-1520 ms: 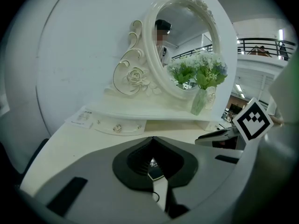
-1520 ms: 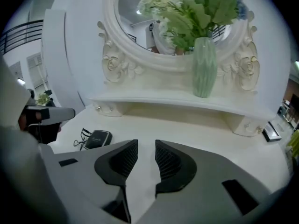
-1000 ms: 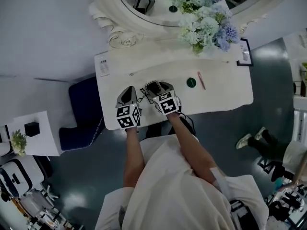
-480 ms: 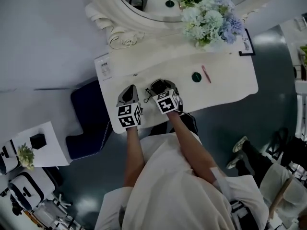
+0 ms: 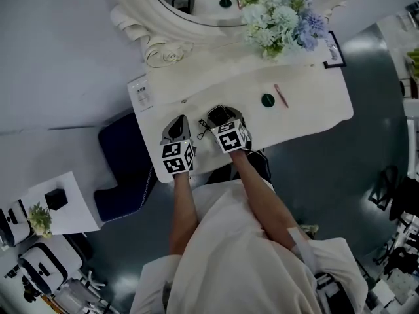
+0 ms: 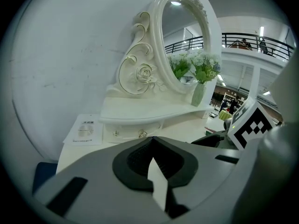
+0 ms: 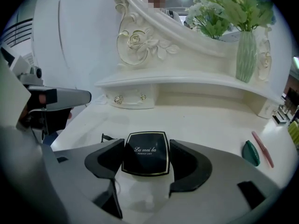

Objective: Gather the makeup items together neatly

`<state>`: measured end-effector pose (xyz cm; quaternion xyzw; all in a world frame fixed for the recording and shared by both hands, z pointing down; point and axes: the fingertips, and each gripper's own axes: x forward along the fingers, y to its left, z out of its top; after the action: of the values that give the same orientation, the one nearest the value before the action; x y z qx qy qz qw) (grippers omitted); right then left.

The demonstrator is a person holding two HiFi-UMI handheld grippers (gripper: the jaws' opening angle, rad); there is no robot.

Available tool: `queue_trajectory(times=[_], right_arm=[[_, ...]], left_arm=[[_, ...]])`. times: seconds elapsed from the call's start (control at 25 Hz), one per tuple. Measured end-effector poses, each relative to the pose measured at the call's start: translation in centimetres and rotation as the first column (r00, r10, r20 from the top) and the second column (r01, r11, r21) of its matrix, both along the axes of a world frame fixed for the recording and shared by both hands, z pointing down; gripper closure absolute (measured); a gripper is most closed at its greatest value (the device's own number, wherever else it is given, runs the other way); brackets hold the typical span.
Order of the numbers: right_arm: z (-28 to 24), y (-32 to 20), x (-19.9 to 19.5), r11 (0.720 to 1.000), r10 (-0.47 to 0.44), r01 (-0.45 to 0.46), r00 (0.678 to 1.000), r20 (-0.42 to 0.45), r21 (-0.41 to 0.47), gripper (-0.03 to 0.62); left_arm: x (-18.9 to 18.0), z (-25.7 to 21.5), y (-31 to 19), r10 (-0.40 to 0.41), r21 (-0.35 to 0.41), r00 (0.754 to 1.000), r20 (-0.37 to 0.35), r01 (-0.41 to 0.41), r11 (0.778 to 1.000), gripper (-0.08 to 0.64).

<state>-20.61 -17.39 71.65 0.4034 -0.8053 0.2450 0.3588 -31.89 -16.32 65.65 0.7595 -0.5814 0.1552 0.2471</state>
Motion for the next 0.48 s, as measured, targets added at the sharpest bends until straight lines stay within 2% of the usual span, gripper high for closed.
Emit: queue_trajectory(times=[0.28,0.48], right_arm=[[-0.6,-0.6,2.6,0.998,0.064,-0.064,0.998,0.01,0.019,0.282],[-1.0,-1.4,6.0,0.99,0.133,-0.134,0.991,0.03,0.04,0.282]], left_arm=[[1.1,-0.4,-0.3,0.03,0.012,1.0,-0.006,-0.03,0.999,0.546],[2.4,-0.7,-0.6,0.052,0.019,0.999,-0.014,-0.051,0.998,0.546]])
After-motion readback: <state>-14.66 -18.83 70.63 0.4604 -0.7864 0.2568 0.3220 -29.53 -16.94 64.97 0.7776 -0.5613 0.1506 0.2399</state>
